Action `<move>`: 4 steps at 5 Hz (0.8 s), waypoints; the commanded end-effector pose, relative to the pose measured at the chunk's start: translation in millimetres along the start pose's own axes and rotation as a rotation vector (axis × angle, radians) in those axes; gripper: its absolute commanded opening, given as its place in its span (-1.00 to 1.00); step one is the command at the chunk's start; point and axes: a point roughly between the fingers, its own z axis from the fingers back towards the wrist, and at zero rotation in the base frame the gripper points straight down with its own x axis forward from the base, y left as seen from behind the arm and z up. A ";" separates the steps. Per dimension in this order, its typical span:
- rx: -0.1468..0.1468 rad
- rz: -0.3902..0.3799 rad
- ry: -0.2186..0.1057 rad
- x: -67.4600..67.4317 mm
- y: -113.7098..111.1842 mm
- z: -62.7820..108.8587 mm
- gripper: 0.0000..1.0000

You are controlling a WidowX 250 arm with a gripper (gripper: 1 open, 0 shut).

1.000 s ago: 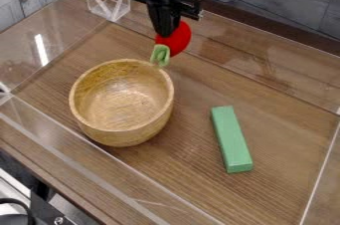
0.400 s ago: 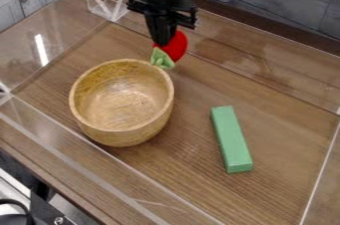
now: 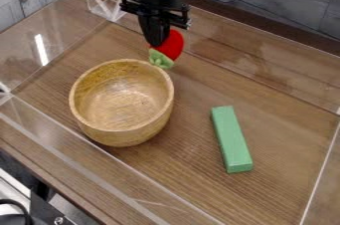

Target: Move the red fruit to the left

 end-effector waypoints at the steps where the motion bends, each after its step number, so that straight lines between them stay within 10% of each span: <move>1: 0.026 0.048 -0.088 16.7 11.3 30.2 -1.00; 4: 0.033 0.113 -0.084 26.1 11.6 34.2 -1.00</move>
